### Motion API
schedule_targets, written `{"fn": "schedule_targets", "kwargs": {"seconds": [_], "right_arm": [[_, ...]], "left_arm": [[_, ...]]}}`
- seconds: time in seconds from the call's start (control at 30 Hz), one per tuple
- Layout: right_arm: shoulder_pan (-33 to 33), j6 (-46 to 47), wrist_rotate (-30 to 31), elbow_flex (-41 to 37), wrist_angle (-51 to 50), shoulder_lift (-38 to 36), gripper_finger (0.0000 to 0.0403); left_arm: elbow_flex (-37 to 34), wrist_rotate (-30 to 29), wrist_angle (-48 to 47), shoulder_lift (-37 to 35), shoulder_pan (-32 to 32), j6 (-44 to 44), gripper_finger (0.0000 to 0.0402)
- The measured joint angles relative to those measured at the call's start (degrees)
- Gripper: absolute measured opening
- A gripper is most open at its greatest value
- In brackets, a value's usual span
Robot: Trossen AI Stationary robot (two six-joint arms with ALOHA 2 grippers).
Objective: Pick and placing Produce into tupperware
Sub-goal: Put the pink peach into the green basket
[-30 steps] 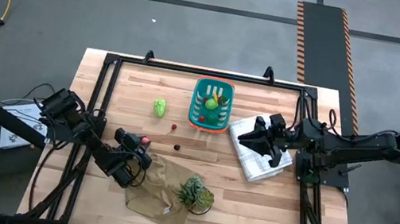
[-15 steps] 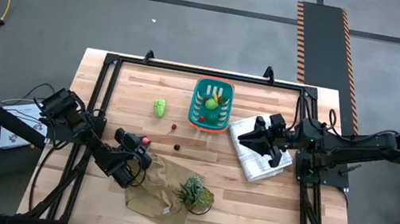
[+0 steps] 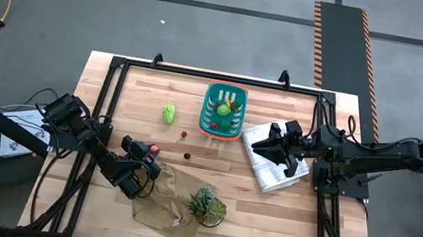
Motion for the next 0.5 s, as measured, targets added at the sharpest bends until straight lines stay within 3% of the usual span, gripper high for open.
{"fn": "schedule_targets", "kwargs": {"seconds": [0.5], "right_arm": [[0.0, 0.0, 0.0, 0.0, 0.0, 0.0, 0.0079]], "left_arm": [[0.0, 0.0, 0.0, 0.0, 0.0, 0.0, 0.0117]]}}
